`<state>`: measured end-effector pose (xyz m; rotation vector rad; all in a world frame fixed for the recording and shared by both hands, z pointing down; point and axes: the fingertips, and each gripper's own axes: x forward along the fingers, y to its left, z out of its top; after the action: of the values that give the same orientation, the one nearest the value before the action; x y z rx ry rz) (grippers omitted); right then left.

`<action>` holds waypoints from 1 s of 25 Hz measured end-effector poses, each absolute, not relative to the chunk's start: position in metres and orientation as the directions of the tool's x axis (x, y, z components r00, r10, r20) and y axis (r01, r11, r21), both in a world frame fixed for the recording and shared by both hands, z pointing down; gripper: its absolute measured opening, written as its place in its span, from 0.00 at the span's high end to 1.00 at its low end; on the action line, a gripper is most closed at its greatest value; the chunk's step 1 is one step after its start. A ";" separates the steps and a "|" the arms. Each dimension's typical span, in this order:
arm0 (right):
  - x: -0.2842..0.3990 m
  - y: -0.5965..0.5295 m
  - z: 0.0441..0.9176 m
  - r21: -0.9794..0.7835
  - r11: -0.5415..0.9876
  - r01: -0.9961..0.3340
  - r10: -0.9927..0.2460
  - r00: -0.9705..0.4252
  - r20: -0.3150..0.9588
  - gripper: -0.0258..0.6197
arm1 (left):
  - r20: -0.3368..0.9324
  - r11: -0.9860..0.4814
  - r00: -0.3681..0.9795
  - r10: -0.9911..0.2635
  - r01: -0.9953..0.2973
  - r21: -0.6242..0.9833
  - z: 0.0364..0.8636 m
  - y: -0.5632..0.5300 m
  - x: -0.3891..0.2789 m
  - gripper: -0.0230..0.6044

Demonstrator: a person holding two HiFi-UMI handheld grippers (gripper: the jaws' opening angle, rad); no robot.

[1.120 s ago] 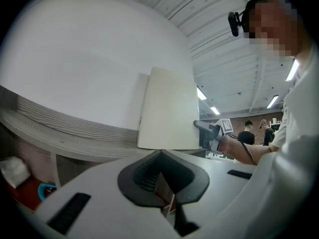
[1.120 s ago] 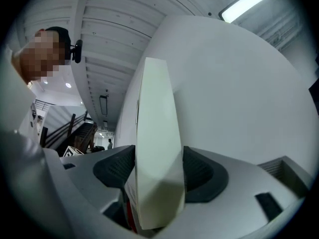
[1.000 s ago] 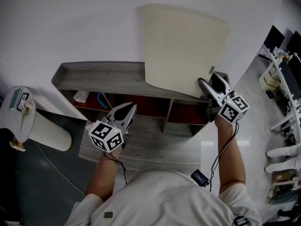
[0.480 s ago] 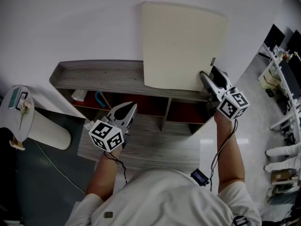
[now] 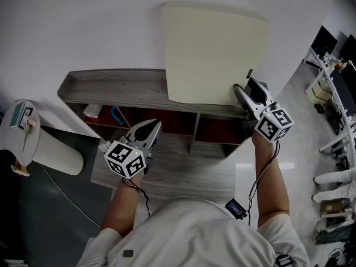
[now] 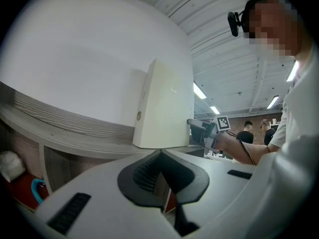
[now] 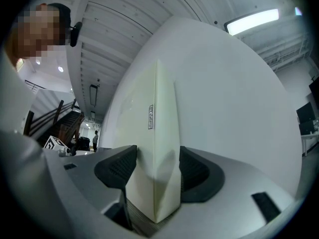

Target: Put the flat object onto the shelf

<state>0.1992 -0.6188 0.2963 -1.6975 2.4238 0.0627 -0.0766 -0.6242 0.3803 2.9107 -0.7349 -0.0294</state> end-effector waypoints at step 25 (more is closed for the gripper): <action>0.215 -0.527 0.311 0.014 0.425 -0.905 -0.894 -0.422 -0.151 0.63 | 0.012 -0.822 0.826 -0.564 -0.562 0.092 0.372 -0.548 -0.002 0.94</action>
<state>0.2151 -0.5267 0.3111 -1.6162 2.5483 0.1412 -0.0020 -0.5484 0.3717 2.9136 -0.9008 -0.0240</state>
